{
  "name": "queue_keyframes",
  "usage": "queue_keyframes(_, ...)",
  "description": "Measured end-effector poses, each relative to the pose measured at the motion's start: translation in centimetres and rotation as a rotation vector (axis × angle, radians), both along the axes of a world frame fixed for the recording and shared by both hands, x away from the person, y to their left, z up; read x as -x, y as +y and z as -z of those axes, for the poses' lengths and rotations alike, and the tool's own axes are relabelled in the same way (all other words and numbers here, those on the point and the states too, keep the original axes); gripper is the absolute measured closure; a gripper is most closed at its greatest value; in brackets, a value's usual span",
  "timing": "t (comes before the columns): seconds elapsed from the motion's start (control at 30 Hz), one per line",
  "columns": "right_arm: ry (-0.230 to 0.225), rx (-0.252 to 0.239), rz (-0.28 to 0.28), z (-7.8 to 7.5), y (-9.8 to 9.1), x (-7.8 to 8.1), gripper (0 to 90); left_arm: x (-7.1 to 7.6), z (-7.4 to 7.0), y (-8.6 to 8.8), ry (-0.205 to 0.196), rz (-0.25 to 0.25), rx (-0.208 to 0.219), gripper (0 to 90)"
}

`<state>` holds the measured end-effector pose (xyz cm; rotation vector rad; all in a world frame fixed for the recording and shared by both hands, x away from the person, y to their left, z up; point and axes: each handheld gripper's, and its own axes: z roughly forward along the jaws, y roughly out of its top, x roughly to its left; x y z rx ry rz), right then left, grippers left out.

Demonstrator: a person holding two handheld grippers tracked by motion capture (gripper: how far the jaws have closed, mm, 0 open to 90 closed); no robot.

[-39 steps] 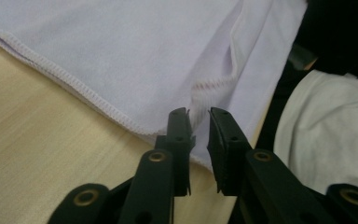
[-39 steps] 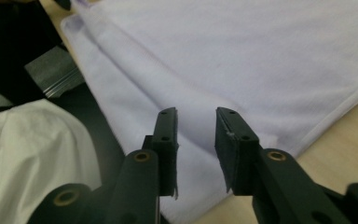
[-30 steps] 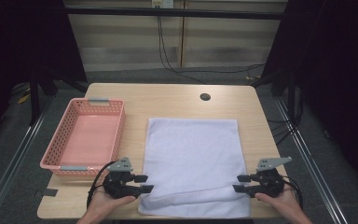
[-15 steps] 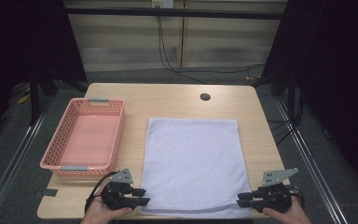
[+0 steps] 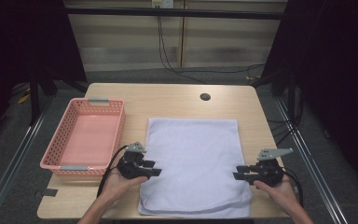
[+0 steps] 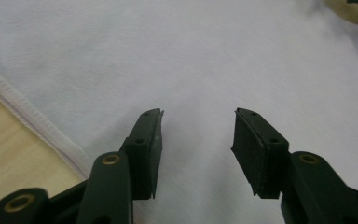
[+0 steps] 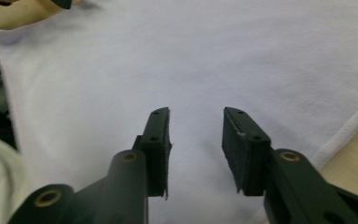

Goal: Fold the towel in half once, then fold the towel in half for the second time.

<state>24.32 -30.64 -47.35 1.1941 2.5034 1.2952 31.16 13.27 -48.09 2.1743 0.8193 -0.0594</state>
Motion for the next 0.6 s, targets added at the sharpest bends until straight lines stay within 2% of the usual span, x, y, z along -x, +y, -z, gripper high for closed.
queue_keyframes(0.03, 0.004, 0.008, 0.015, 0.3, 0.1, -0.6, 60.1, -0.4, 0.2, -0.2, -0.013, -0.01, -0.022, 49.8)
queue_keyframes(0.07, 0.017, 0.029, 0.013, 0.6, 0.3, -1.2, 58.4, -0.7, 0.3, -0.2, -0.011, -0.012, -0.017, 49.4)
queue_keyframes(0.13, 0.009, 0.073, 0.033, 1.2, 0.6, -2.1, 54.8, -1.3, 0.5, -0.3, -0.007, -0.022, -0.043, 47.4)
queue_keyframes(0.17, 0.023, 0.078, 0.032, 1.5, 0.6, -2.6, 54.8, -1.5, 0.7, -0.4, -0.016, -0.021, -0.048, 48.1)
queue_keyframes(0.23, 0.018, 0.105, 0.051, 2.1, 0.6, -3.2, 53.4, -1.8, 1.2, -0.3, -0.018, -0.024, -0.064, 48.1)
queue_keyframes(0.27, 0.023, 0.114, 0.048, 2.3, 0.6, -3.4, 53.9, -1.8, 1.2, -0.2, -0.024, -0.014, -0.055, 48.8)
queue_keyframes(0.3, 0.012, 0.116, 0.048, 2.3, 0.6, -3.6, 54.1, -1.8, 1.2, -0.1, -0.033, -0.002, -0.066, 48.8)
queue_keyframes(0.33, 0.01, 0.121, 0.048, 2.3, 0.7, -3.6, 54.8, -1.7, 1.4, -0.1, -0.04, -0.006, -0.051, 48.9)
queue_keyframes(0.4, -0.034, 0.158, 0.038, 2.5, 1.0, -3.2, 55.9, -1.4, 1.5, -0.1, -0.074, 0.002, -0.059, 49.0)
queue_keyframes(0.47, -0.036, 0.167, 0.045, 2.5, 1.1, -3.0, 57.4, -1.0, 1.6, -0.1, -0.083, -0.006, -0.06, 49.6)
queue_keyframes(0.5, -0.054, 0.175, 0.045, 2.5, 1.1, -2.8, 58.8, -0.8, 1.6, 0.0, -0.09, -0.014, -0.066, 52.3)
queue_keyframes(0.6, -0.058, 0.186, 0.044, 2.5, 0.8, -1.9, 66.9, 0.1, 1.6, 0.1, -0.102, -0.015, -0.072, 62.1)
